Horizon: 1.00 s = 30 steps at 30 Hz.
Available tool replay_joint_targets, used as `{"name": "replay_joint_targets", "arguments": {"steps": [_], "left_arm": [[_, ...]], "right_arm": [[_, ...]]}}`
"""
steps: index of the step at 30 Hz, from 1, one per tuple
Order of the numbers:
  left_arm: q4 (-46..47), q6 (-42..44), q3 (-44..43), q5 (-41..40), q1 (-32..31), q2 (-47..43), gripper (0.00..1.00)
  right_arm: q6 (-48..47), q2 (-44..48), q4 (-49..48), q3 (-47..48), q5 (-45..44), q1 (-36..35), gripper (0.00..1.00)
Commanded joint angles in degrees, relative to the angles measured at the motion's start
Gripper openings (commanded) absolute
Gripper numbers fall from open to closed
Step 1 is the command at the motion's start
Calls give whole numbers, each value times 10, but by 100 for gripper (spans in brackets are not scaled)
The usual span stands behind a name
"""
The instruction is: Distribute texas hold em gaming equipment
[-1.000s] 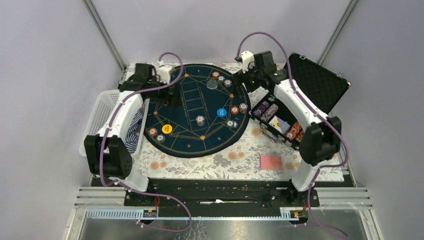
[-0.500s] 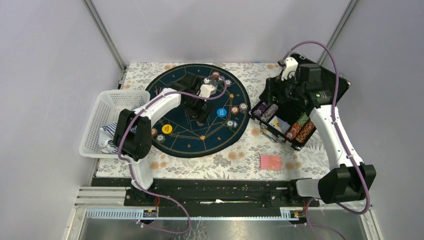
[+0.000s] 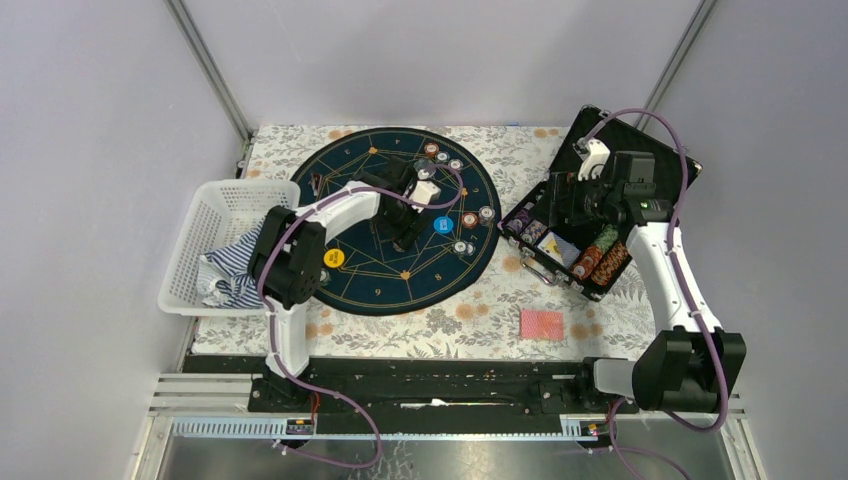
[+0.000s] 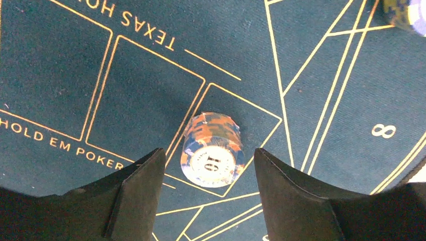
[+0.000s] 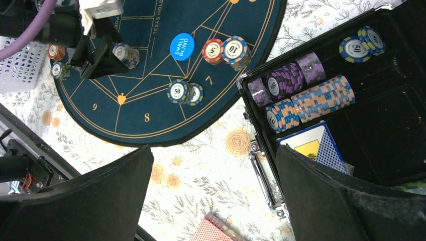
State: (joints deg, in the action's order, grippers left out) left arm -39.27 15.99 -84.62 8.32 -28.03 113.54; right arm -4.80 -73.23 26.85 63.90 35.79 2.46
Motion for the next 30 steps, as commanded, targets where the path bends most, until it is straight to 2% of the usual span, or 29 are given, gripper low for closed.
{"name": "replay_joint_targets", "arguments": {"steps": [1, 9, 16, 25, 30], "left_arm": [[27, -4, -24, -19, -2, 12, 66], [31, -8, -22, -29, 0, -12, 43], [-4, 2, 11, -14, 29, -91, 31], [-74, 78, 146, -26, 52, -261, 30], [-87, 106, 225, -41, 62, -318, 32]], "right_arm": [[20, -2, -27, -12, 28, 0, 100], [7, -5, -41, -36, 56, 1, 100], [-14, -12, -29, -34, 88, 1, 100], [-42, -11, -14, -40, 111, 1, 100], [-39, -20, -12, -39, 108, 1, 100]]}}
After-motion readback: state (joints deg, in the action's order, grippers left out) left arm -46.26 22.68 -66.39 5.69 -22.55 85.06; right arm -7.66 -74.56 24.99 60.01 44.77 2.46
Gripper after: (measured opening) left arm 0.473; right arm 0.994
